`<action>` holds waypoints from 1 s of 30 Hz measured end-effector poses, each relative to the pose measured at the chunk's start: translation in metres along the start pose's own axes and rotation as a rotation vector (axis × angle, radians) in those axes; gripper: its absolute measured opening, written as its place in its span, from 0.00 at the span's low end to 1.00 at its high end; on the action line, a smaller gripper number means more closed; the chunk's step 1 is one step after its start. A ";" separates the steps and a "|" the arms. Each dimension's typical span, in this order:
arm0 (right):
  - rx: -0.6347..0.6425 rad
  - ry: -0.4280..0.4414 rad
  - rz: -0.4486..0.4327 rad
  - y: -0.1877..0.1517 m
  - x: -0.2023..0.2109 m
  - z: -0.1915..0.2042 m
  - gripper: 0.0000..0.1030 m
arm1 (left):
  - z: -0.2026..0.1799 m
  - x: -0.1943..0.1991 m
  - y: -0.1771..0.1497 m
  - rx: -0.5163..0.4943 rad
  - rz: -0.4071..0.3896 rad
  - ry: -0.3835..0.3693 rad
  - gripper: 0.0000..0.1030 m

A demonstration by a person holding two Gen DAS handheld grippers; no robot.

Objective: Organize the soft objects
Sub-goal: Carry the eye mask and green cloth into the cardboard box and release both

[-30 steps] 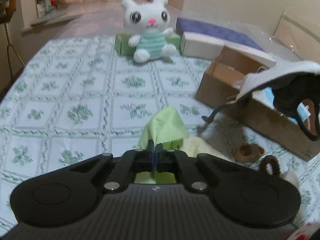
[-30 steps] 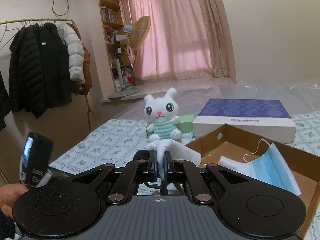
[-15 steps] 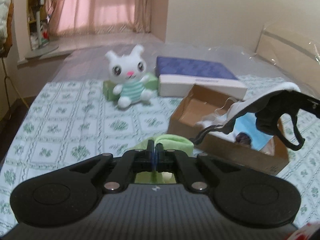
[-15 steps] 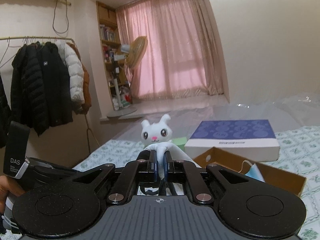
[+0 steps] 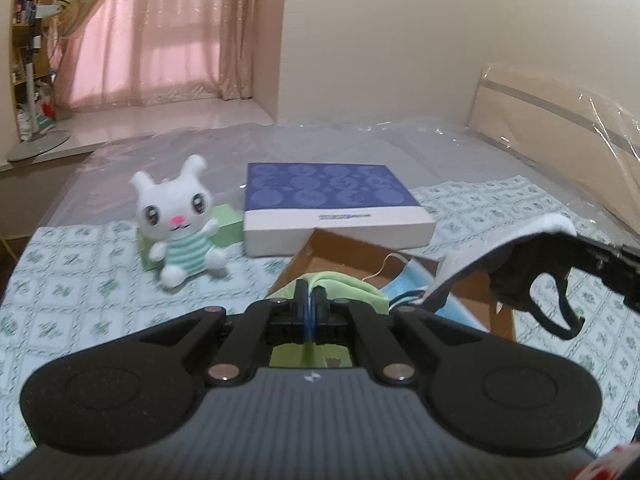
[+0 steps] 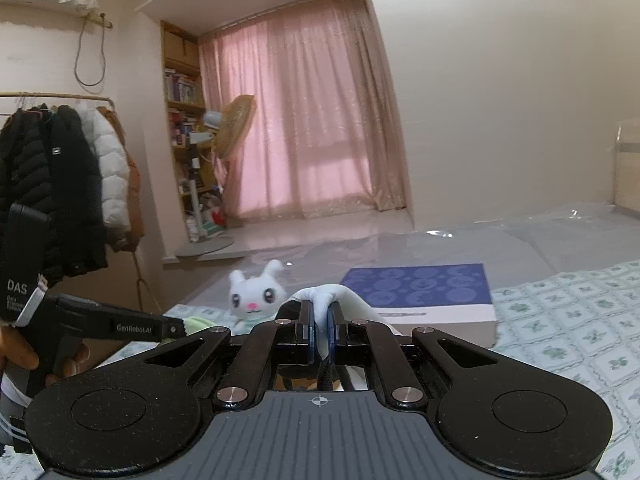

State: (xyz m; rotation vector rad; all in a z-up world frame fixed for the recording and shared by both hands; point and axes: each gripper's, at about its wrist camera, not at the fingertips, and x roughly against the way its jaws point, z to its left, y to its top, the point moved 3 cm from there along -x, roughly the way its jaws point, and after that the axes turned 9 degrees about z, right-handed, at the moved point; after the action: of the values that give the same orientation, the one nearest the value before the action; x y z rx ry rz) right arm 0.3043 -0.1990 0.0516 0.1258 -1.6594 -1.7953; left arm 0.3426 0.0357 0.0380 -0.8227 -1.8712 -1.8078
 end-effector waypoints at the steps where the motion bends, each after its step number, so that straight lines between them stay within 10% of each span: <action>1: -0.002 -0.006 0.000 0.001 -0.002 -0.004 0.06 | -0.004 -0.006 0.005 -0.005 -0.001 -0.003 0.01; 16: -0.013 -0.090 0.079 -0.006 -0.078 -0.053 0.06 | -0.027 -0.116 0.036 0.008 0.061 -0.032 0.01; 30: 0.023 -0.043 0.454 -0.061 -0.160 -0.069 0.06 | -0.016 -0.202 0.000 -0.016 0.246 0.023 0.01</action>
State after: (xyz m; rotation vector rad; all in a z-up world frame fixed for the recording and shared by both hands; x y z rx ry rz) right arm 0.4363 -0.1751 -0.0756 -0.2626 -1.5839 -1.4425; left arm 0.4910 -0.0065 -0.0939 -0.9859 -1.6612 -1.6750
